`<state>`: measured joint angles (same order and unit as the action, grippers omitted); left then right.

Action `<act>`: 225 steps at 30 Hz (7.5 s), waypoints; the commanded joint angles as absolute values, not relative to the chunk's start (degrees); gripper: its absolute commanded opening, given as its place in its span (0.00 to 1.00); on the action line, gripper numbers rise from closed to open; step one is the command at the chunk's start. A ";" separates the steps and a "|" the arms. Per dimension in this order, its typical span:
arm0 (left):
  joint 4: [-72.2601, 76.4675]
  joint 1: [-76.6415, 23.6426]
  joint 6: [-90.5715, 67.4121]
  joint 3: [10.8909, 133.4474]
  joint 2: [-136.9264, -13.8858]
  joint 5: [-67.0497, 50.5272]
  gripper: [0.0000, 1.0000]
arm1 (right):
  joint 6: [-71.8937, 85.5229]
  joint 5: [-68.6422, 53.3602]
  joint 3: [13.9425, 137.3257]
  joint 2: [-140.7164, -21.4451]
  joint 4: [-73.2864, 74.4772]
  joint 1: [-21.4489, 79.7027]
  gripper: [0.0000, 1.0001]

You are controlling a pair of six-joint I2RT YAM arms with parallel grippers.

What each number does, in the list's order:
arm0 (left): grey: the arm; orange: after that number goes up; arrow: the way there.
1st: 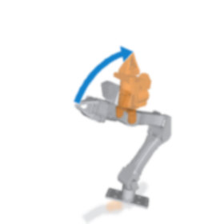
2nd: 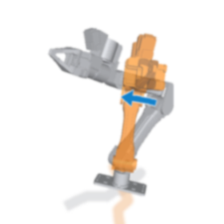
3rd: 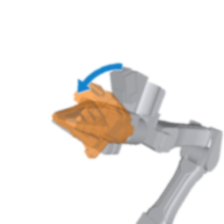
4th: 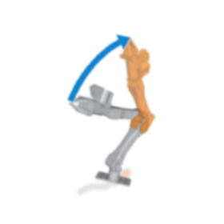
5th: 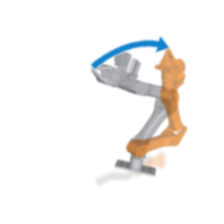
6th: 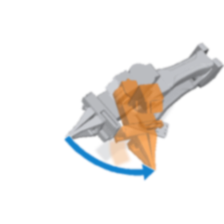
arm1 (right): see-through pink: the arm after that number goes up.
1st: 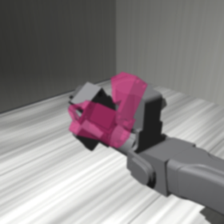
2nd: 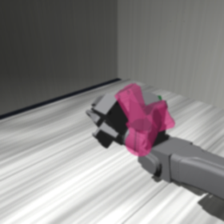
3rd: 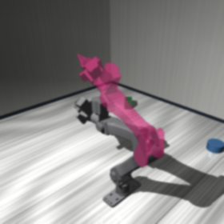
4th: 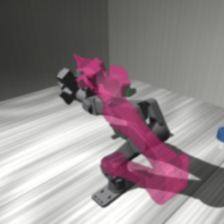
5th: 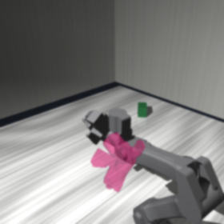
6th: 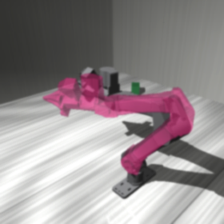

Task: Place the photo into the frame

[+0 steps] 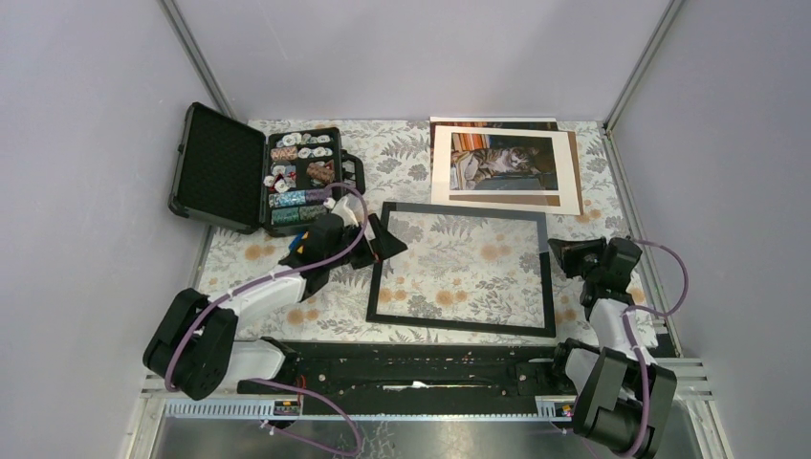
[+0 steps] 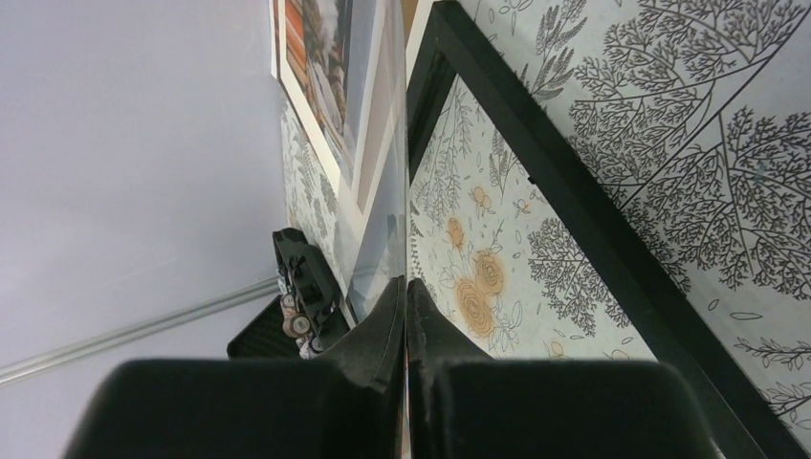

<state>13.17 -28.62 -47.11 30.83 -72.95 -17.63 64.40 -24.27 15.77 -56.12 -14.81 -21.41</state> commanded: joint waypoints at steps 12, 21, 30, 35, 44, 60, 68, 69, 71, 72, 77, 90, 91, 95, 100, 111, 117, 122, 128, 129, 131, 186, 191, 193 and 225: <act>49.89 -29.29 -72.67 10.72 -72.40 -14.96 0.77 | 66.42 -28.34 11.25 -49.15 -13.01 -21.09 0.00; 53.84 -32.28 -74.15 9.39 -76.49 -9.64 0.87 | 68.29 -27.79 10.96 -48.79 -13.28 -21.09 0.00; 57.94 -33.23 -77.28 8.74 -80.39 -6.89 0.99 | 71.30 -28.27 9.49 -48.95 -15.68 -21.09 0.00; 56.40 -33.46 -75.78 10.77 -81.60 -7.28 0.99 | 72.15 -28.56 9.18 -48.86 -16.32 -21.09 0.00; 70.29 -33.49 -79.83 12.44 -91.73 -9.54 0.84 | 72.87 -28.49 8.40 -49.52 -17.31 -21.09 0.00; 84.72 -32.35 -84.87 15.49 -103.73 -10.51 0.42 | 72.97 -28.13 6.29 -46.95 -17.09 -21.09 0.00; 74.71 -31.65 -79.24 17.02 -100.64 -11.38 0.20 | 68.01 -26.95 6.21 -43.02 -12.55 -21.09 0.09; 72.51 -31.64 -78.14 17.00 -99.43 -11.16 0.19 | 66.71 -26.64 6.36 -42.20 -11.25 -21.09 0.11; 68.56 -31.51 -75.70 17.09 -97.32 -10.75 0.15 | 64.12 -25.98 6.87 -40.69 -8.26 -21.09 0.15; 65.96 -31.41 -74.67 17.68 -96.44 -10.79 0.13 | 62.96 -25.78 7.05 -40.07 -7.00 -21.09 0.17; 60.99 -31.08 -72.18 18.68 -95.20 -13.66 0.02 | 58.08 -25.09 7.12 -37.13 -2.75 -21.09 0.42; 63.47 -24.63 -72.10 16.64 -94.75 -29.35 0.00 | 44.78 -33.84 9.99 -38.72 -3.03 -21.09 0.78; 62.53 -24.27 -71.44 16.88 -94.69 -30.28 0.00 | 44.99 -36.77 9.80 -40.39 -5.73 -21.09 0.79; 61.56 -22.79 -70.34 18.03 -95.77 -34.73 0.00 | 43.32 -43.58 11.05 -45.75 -10.53 -21.09 0.79; 62.26 -21.23 -70.08 19.10 -97.11 -39.55 0.00 | 40.66 -45.05 12.73 -50.03 -10.87 -21.09 0.78; 53.15 -20.63 -68.08 20.30 -92.69 -41.31 0.00 | 38.89 -45.35 15.28 -56.74 -5.14 -21.09 0.56; 41.61 -20.65 -64.43 22.41 -89.87 -41.62 0.00 | 35.80 -38.38 17.13 -54.58 7.98 -21.09 0.52; 38.83 -20.35 -65.18 23.05 -90.13 -44.74 0.00 | 36.37 -36.30 18.61 -53.43 13.40 -21.10 0.52; 38.96 -19.77 -67.51 22.15 -89.13 -46.95 0.00 | 38.21 -36.75 18.66 -49.18 16.68 -21.16 0.52; 38.26 -19.63 -67.31 22.15 -88.75 -46.98 0.00 | 37.77 -36.33 18.89 -47.93 17.82 -21.14 0.52; 36.96 -19.20 -66.87 22.21 -88.05 -47.00 0.00 | 36.47 -36.52 19.26 -46.47 20.20 -21.12 0.47; 28.61 -18.01 -61.71 21.65 -87.94 -46.18 0.00 | 40.35 -22.67 19.61 -32.25 43.66 -21.09 0.00; 27.93 -18.02 -61.01 21.36 -87.95 -45.78 0.00 | 40.44 -23.78 19.60 -32.32 43.68 -21.09 0.00; 27.78 -18.01 -60.69 21.36 -88.42 -45.86 0.00 | 40.51 -24.42 19.37 -32.15 43.71 -21.09 0.00; 30.65 -17.96 -61.98 21.91 -90.66 -45.17 0.04 | 40.36 -21.34 18.55 -33.20 38.34 -21.08 0.00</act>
